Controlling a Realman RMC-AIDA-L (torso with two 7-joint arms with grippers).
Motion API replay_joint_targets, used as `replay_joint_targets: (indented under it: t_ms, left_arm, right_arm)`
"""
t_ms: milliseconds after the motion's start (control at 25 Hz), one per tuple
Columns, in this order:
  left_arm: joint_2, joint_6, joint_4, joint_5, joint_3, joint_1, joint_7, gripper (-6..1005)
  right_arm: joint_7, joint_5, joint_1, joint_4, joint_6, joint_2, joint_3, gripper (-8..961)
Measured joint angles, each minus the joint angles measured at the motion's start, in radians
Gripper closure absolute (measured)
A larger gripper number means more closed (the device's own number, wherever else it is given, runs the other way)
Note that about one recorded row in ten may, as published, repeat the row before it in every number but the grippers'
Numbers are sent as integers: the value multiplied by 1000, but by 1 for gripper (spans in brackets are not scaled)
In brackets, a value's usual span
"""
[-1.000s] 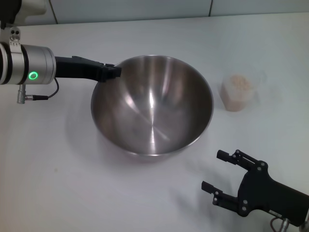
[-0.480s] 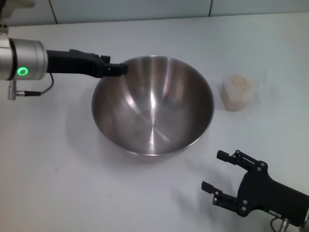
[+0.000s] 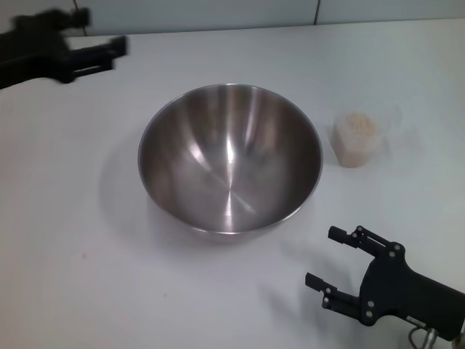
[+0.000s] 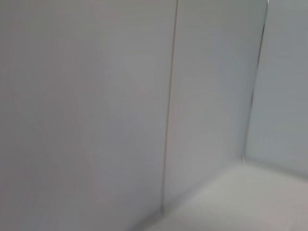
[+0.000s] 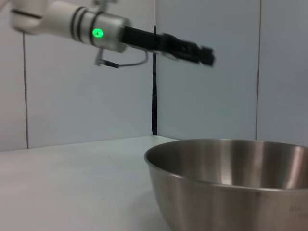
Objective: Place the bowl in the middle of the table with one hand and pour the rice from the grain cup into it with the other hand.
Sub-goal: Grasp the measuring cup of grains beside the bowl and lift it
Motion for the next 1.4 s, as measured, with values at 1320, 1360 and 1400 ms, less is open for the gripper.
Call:
replay_joint_targets:
  t_ms: [1320, 1360, 1400]
  left_arm:
    - [44, 192, -651, -81, -6, 119, 884, 165]
    - [44, 189, -655, -75, -8, 116, 884, 165]
    - [41, 185, -659, -68, -10, 114, 887, 165]
  right_arm:
    - [-4, 10, -45, 21, 128, 5, 363, 186]
    - [-5, 10, -45, 28, 148, 5, 400, 186]
    - [-9, 10, -44, 34, 169, 5, 429, 186]
